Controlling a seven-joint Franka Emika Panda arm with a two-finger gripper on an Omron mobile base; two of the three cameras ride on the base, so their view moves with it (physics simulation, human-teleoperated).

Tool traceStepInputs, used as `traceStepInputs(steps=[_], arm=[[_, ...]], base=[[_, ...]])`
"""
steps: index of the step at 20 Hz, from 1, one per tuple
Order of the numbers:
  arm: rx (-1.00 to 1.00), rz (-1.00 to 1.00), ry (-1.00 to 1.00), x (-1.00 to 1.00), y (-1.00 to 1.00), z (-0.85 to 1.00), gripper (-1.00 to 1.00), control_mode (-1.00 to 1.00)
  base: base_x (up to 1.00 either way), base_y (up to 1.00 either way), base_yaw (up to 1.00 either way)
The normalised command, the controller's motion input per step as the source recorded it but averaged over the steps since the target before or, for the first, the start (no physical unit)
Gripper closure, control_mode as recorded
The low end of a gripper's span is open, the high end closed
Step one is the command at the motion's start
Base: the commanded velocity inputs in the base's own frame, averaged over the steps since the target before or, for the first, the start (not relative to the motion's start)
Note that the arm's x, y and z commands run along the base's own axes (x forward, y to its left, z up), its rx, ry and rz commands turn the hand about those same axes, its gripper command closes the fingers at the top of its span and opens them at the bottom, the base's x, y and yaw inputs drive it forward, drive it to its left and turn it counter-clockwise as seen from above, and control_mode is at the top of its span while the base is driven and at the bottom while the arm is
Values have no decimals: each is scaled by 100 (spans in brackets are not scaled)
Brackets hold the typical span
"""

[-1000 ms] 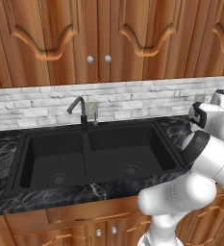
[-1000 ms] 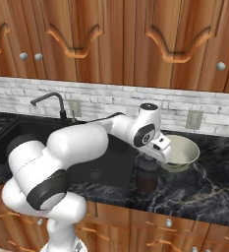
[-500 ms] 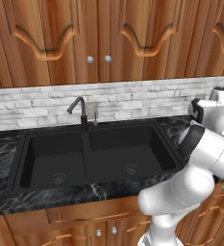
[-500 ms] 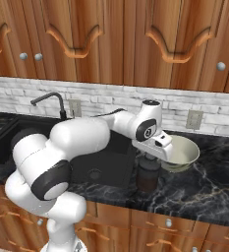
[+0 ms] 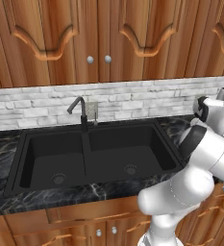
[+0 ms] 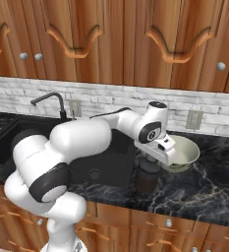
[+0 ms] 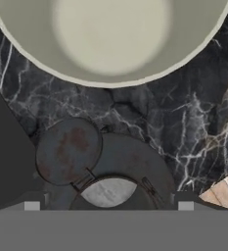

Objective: Place the bowl in the left basin and the jug in the right basin of the sink.

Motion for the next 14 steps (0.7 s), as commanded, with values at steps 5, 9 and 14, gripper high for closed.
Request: traceStepInputs(steps=[5,9,14], arm=[[2,-6,-15,-25,11,-1,100,-100],[0,-8,-23,-36,26,3,100,-100],[-4,-9,-22,-25,34,5,100,-100]], base=[[0,0,0],[0,0,0],[0,0,0]])
